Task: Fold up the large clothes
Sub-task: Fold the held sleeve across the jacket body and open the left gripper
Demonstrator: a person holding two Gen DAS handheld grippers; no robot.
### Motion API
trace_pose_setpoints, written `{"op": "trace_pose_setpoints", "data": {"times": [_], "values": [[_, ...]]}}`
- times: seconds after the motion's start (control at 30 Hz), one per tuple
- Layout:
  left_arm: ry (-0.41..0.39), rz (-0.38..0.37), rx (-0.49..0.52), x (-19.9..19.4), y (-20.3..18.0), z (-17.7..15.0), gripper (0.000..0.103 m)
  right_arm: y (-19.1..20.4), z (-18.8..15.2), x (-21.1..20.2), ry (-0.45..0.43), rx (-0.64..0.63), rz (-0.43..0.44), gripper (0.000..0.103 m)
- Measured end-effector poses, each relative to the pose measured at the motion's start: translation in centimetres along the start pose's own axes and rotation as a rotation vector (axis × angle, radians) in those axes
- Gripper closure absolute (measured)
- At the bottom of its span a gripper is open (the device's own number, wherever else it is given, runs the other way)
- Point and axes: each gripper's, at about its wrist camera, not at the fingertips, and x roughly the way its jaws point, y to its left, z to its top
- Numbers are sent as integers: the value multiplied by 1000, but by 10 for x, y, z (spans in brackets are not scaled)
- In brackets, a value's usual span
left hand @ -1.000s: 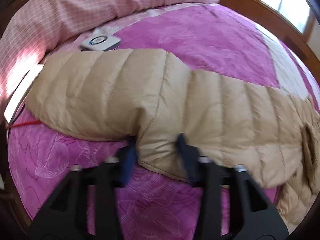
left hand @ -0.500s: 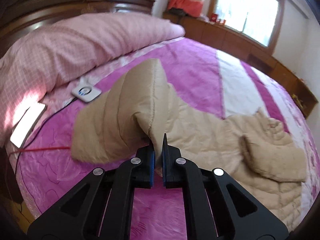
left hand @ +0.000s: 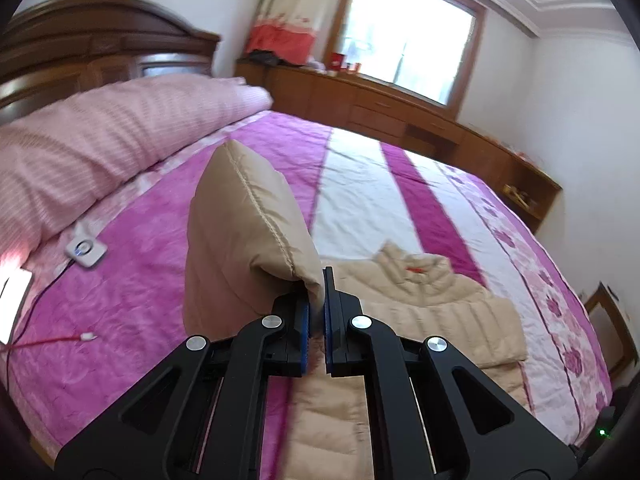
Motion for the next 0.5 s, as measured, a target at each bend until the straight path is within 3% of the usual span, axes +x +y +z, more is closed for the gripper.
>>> {"op": "trace_pose_setpoints", "data": {"times": [0.3, 0.5], "values": [[96, -120, 100, 45, -88, -22, 98, -21, 6, -7, -27, 43, -15, 7], [224, -148, 149, 93, -131, -60, 98, -37, 8, -1, -33, 85, -25, 7]]}}
